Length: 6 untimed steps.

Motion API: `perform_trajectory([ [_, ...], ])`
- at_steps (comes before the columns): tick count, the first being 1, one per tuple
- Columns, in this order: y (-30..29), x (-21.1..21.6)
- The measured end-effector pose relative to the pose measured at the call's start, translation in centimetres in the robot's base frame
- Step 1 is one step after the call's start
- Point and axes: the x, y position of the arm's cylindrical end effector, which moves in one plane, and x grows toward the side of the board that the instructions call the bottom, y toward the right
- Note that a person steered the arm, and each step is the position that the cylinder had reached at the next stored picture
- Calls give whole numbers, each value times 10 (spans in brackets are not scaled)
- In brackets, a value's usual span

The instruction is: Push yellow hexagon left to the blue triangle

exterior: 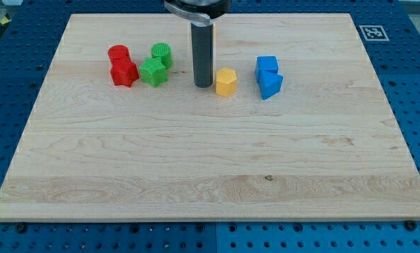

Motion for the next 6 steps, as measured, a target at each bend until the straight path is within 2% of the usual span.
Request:
perform_trajectory([
  [2,6,2],
  [4,53,2],
  [5,42,-8],
  [6,21,-60],
])
